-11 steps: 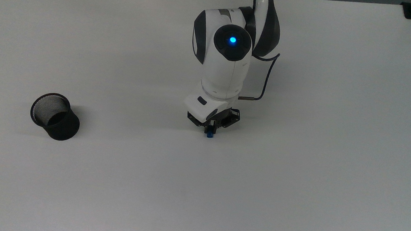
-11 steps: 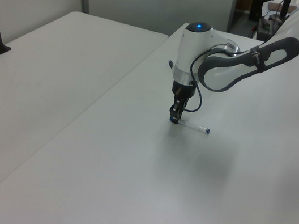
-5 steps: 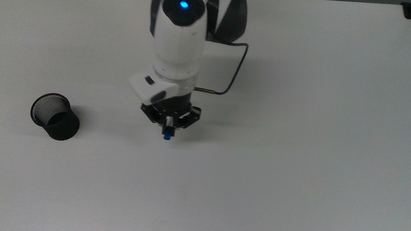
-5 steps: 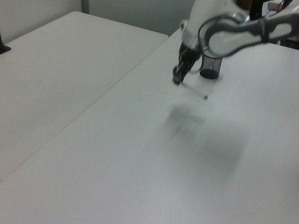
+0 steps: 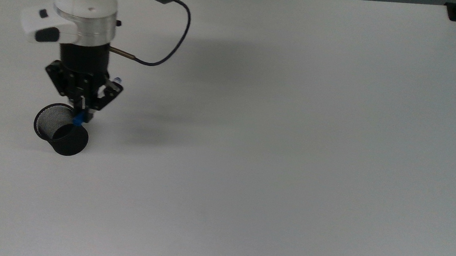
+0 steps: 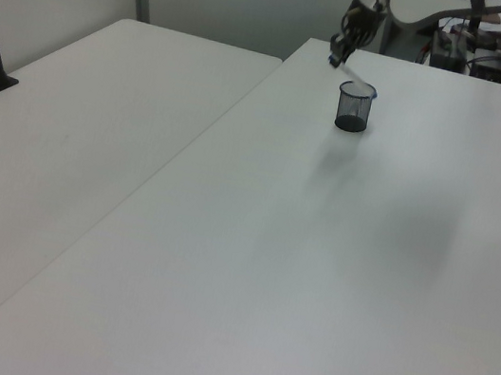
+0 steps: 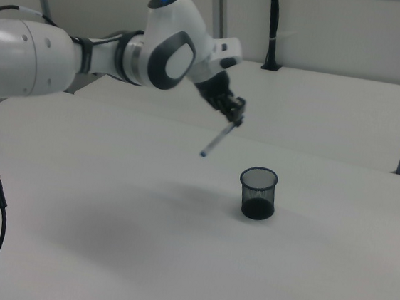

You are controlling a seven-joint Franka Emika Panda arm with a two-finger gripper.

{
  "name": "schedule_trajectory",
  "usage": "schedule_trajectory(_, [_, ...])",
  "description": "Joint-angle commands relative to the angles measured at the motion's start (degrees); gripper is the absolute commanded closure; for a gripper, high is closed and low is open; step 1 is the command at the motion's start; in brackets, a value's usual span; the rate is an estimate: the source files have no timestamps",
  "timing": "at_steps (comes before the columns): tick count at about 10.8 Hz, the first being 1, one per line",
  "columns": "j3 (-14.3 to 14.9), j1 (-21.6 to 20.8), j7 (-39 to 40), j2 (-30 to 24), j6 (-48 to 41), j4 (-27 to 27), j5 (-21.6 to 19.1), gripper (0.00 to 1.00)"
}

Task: Insert the marker
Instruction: 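Lower the marker into the pen cup and open the gripper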

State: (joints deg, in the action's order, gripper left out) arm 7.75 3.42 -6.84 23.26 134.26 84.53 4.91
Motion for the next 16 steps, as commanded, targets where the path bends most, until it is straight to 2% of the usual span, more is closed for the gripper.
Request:
schedule_trajectory(1, [0.2, 5.0, 1.6, -0.6, 14.3, 3.4, 1.8, 0.90])
schedule_trajectory(4, [0.2, 7.3, 1.7, 1.9, 27.0, 6.7, 1.8, 0.88])
schedule_trajectory(7, [0.2, 7.9, 1.6, 4.9, 31.5, 6.7, 1.8, 0.87])
schedule_trajectory(8, [0.2, 7.9, 1.6, 5.4, 32.2, 7.1, 1.8, 0.84])
schedule_trajectory(9, [0.1, 7.9, 1.6, 5.6, 32.3, 7.1, 1.8, 0.77])
schedule_trajectory(10, [0.1, 7.9, 1.6, 5.7, 32.2, 7.2, 1.7, 0.52])
schedule_trajectory(11, [0.1, 7.8, 1.3, 5.7, 32.2, 7.4, 1.7, 0.20])
schedule_trajectory(12, [0.0, 7.6, 1.0, 5.6, 32.0, 7.4, 1.6, 0.06])
schedule_trajectory(13, [-0.2, 7.4, 1.0, 5.2, 31.8, 7.4, 1.4, 0.00])
schedule_trajectory(14, [-0.7, 7.0, 1.0, 4.9, 31.4, 7.3, 1.2, 0.00])
schedule_trajectory(15, [-0.7, 4.6, 1.0, 4.0, 28.5, 7.3, 1.2, 0.00])
schedule_trajectory(16, [-0.6, 2.1, 1.1, 2.7, 21.9, 6.9, 1.2, 0.00])
